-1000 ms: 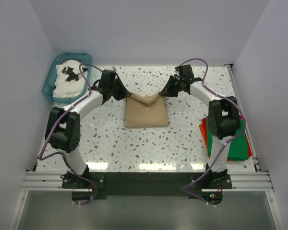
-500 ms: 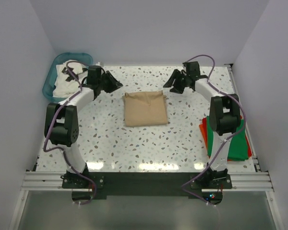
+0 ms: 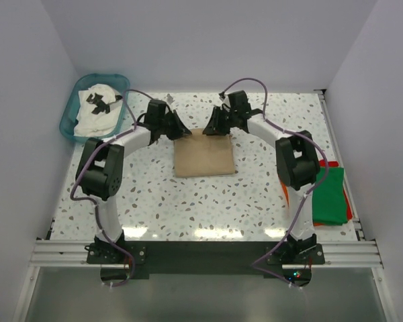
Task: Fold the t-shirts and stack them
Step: Fold the tshirt
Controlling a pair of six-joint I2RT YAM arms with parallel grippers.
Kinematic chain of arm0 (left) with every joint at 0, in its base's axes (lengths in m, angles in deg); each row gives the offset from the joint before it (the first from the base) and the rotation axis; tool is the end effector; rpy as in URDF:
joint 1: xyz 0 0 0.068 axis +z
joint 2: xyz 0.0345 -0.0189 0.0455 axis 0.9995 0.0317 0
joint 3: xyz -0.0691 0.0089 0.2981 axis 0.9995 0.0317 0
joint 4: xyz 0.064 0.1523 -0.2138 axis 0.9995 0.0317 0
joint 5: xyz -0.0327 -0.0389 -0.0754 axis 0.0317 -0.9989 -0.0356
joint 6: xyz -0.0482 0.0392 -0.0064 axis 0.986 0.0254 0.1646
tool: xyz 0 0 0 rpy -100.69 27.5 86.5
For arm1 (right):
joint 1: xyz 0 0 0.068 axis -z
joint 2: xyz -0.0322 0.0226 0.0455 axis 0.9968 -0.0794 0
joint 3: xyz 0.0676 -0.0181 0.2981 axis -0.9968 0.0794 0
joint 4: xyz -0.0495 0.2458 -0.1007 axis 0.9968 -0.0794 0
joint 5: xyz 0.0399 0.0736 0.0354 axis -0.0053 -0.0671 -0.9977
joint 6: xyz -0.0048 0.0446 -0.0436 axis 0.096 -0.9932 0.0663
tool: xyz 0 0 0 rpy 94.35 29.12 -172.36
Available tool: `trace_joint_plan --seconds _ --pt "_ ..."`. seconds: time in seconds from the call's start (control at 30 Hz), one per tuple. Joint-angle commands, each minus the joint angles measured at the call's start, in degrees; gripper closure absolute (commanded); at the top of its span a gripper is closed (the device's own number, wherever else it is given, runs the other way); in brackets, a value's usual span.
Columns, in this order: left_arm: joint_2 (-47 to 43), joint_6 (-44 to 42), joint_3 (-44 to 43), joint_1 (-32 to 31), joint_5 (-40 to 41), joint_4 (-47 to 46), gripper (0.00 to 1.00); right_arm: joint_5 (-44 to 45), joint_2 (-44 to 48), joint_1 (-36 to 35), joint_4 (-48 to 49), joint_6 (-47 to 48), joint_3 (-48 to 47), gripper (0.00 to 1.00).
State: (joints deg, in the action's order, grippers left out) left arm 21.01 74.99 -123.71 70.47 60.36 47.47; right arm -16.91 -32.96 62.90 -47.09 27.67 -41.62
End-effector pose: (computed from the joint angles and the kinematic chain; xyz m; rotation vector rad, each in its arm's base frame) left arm 0.4267 -0.1535 0.2252 -0.3503 2.3258 -0.9661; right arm 0.4638 0.2159 0.2289 -0.0464 2.4341 1.0092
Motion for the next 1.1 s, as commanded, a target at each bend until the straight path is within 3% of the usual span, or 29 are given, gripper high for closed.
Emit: trace_joint_plan --seconds 0.0,0.27,0.43,0.8,0.93,1.07 --pt "6.1 -3.5 -4.2 1.0 -2.9 -1.2 1.0 -2.9 -4.0 1.3 0.4 2.8 -6.1 0.73" --pt "14.8 -3.4 -11.9 6.1 -3.6 -0.1 1.0 -4.3 -17.3 4.7 -3.5 2.7 -20.2 0.75" --pt "17.2 -2.4 -11.4 8.2 -4.4 -2.4 0.97 -7.4 -20.1 8.6 -1.1 -0.1 -20.8 0.75" --pt "16.4 -2.2 -12.7 9.6 -8.9 -3.7 0.88 -7.9 -16.7 12.7 0.1 -0.6 -17.7 0.73" --pt "11.9 -3.4 -12.9 10.6 -8.1 -3.1 0.72 -5.5 -10.4 14.2 0.1 -0.1 -15.6 0.67" --pt "5.5 -4.8 -12.1 10.6 -1.8 2.2 0.64 0.0 -4.5 14.3 -2.3 1.8 -12.9 0.58"
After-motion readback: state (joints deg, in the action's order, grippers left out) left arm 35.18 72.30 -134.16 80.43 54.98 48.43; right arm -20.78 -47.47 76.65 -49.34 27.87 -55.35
